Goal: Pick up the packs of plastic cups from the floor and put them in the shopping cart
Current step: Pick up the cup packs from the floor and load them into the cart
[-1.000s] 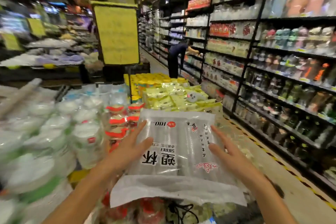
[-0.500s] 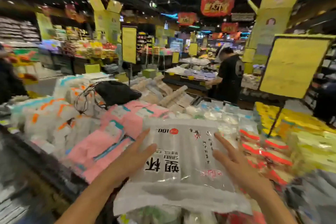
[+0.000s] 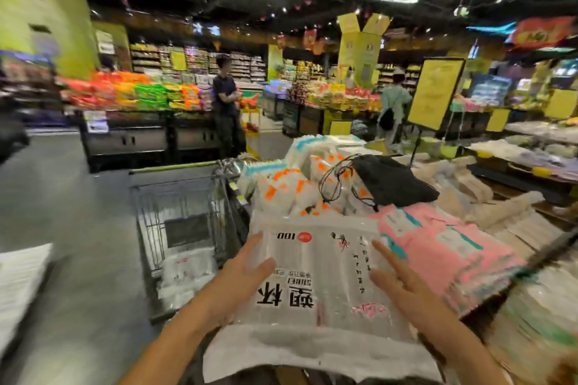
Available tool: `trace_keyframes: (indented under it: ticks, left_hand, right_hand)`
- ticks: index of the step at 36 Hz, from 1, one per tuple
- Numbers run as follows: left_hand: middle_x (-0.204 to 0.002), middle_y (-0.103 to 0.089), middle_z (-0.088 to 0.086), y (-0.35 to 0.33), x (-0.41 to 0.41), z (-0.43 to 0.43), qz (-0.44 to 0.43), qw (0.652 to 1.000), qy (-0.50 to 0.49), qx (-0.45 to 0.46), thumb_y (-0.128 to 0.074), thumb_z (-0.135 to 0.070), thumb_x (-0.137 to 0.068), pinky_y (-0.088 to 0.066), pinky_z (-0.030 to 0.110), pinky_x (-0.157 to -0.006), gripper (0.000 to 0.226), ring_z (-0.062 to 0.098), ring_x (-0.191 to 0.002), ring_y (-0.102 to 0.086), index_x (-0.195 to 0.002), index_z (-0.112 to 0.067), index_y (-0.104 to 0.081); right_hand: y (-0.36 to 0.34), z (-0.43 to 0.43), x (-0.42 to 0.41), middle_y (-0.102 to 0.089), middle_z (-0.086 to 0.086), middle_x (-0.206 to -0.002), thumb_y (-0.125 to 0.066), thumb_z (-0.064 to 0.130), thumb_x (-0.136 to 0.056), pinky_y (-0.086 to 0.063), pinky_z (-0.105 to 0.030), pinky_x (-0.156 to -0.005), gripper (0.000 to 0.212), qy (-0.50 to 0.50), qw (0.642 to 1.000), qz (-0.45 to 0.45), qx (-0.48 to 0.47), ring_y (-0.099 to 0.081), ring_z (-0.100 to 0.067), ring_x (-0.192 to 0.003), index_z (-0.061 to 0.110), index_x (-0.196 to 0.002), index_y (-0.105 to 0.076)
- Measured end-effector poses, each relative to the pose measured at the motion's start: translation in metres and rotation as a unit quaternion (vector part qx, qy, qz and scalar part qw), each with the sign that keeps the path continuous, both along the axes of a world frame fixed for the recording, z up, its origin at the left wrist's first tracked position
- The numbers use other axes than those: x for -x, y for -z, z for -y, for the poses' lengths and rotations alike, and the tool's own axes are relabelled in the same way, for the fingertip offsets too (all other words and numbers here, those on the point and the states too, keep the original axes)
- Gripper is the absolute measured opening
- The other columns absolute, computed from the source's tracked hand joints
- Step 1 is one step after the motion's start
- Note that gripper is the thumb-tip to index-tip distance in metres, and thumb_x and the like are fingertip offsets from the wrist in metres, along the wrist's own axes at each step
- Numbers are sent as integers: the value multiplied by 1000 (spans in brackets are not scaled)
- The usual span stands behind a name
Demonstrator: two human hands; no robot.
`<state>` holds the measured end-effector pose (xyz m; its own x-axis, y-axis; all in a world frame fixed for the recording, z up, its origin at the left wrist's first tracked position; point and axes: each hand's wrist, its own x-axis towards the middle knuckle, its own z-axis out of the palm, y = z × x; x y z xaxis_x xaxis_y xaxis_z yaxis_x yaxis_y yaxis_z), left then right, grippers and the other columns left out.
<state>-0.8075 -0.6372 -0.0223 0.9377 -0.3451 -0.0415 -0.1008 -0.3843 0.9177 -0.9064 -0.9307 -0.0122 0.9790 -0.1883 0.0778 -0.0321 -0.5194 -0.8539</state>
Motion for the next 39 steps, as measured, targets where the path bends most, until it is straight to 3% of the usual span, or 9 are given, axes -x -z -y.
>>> trace_keyframes:
  ticks: [3,8,11,17,24,28,33,37,39]
  left_hand:
    - [-151,-31,-18,8,-23,-29,4,999,-41,-6,-51,-50,-95,-32,29,-109,66,11,-137,-36,-149,-51,-15]
    - [-154,-30,-18,17,-59,-56,7,995,-95,-24,-52,-52,-95,-43,18,-92,64,8,-129,-44,-147,-56,-14]
    - [-158,-22,-18,18,-82,-62,1,992,-124,-16,-52,-51,-95,-34,36,-113,63,11,-141,-33,-147,-53,-17]
    - [-159,-15,-21,18,-124,-65,3,984,-175,-30,-49,-55,-94,-20,45,-120,67,11,-147,-20,-150,-51,-14]
    - [-160,-12,-18,17,-178,-77,-8,979,-203,4,-50,-42,-98,-22,36,-118,65,8,-146,-19,-153,-41,-15]
    - [-159,-13,-20,21,-212,-92,-11,976,-218,-11,-49,-47,-97,-23,37,-116,65,9,-146,-19,-153,-43,-14]
    - [-160,-18,-17,33,-261,-126,-24,972,-232,9,-52,-51,-94,-28,36,-113,67,12,-145,-26,-151,-48,-17]
    - [-159,-21,-15,46,-307,-162,-43,969,-242,12,-52,-50,-94,-30,38,-111,65,16,-144,-28,-149,-52,-18]
    - [-157,-22,-19,55,-329,-183,-45,970,-238,22,-53,-50,-94,-30,34,-108,64,11,-143,-28,-149,-52,-19]
  right_hand:
    - [6,-19,-49,-33,31,-141,-55,54,-88,-26,-27,-110,56,-41,999,-3,2,-32,0,-135,57,-140,-35]
    - [18,-40,-125,-31,28,-140,-56,51,-91,-27,-29,-108,55,-105,994,-8,-7,-30,-1,-132,56,-142,-35]
    - [23,-45,-167,-32,28,-139,-56,44,-95,-27,-29,-107,52,-135,990,-16,-20,-31,-2,-129,55,-142,-35]
    - [34,-51,-254,-24,33,-142,-54,53,-92,-25,-36,-116,57,-188,982,-21,-5,-26,2,-131,59,-143,-30]
    - [40,-69,-338,-26,35,-140,-54,50,-96,-28,-29,-108,53,-232,971,-39,-32,-25,4,-130,58,-143,-31]
    - [47,-86,-384,-27,35,-142,-54,50,-95,-26,-37,-117,54,-244,968,-45,-29,-26,2,-134,58,-143,-32]
    - [55,-123,-438,-29,30,-139,-54,50,-95,-26,-43,-116,54,-234,971,-55,-10,-27,-3,-130,61,-142,-31]
    - [68,-158,-480,-30,23,-151,-55,47,-96,-28,-42,-117,56,-247,968,-46,2,-29,-5,-139,55,-146,-31]
    - [74,-179,-502,-33,20,-151,-56,43,-97,-28,-38,-116,56,-245,969,-44,9,-31,-5,-139,51,-147,-32]
